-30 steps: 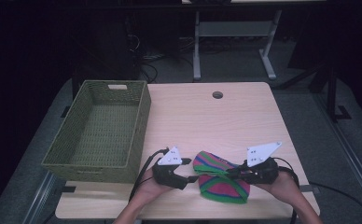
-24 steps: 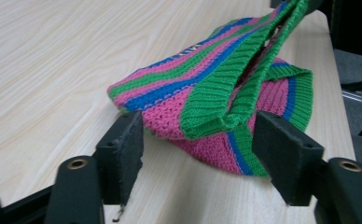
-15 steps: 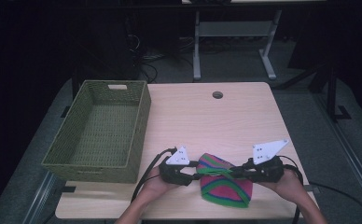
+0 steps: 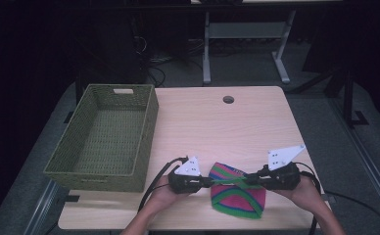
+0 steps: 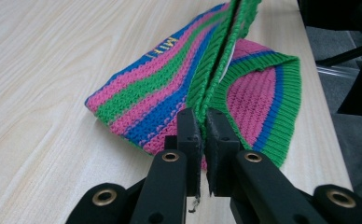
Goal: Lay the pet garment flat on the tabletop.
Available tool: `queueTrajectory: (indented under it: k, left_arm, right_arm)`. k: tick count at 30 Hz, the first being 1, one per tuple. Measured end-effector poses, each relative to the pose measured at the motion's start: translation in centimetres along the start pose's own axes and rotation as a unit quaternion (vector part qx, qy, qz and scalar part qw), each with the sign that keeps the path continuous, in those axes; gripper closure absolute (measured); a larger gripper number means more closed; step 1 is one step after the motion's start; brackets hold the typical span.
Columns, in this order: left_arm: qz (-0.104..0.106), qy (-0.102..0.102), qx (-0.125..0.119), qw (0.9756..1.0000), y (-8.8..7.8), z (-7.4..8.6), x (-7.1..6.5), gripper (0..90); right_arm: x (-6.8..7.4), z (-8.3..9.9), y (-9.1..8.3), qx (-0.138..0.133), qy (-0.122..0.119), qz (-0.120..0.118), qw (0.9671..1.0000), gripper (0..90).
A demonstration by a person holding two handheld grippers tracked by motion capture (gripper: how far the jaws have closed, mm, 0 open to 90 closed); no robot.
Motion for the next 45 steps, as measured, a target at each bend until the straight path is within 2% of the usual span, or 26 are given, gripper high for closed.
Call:
queueTrajectory:
  k: [14, 30, 37, 45]
  left_arm:
    - [0.010, 0.003, -0.002, 0.9999, -2.0, -0.5, -0.4, 86.4]
    - [0.008, 0.010, 0.002, 0.9999, -3.9, -1.7, 0.2, 86.4]
    - [0.003, 0.012, 0.008, 0.9999, -4.5, -2.3, 1.1, 86.3]
    - [-0.003, -0.001, 0.019, 0.9998, -5.0, -2.5, 3.0, 86.3]
  right_arm:
    - [0.3, -0.2, 0.8, 0.012, -0.004, -0.003, 0.9999, 84.9]
    - [0.4, -1.4, 0.8, 0.010, -0.012, 0.001, 0.9999, 84.9]
    - [0.1, -2.5, 0.5, 0.008, -0.016, 0.009, 0.9998, 85.0]
    - [-1.0, -4.1, 0.3, 0.013, -0.016, 0.018, 0.9996, 85.0]
Point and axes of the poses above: each handheld gripper's, and its own axes: y roughly forward along the jaws, z roughly out of its underside, x roughly to its left, the point moved 10 cm from there along y, roughly forward along the jaws, and after that the axes turned 15 degrees about y, right-handed, at the moved point
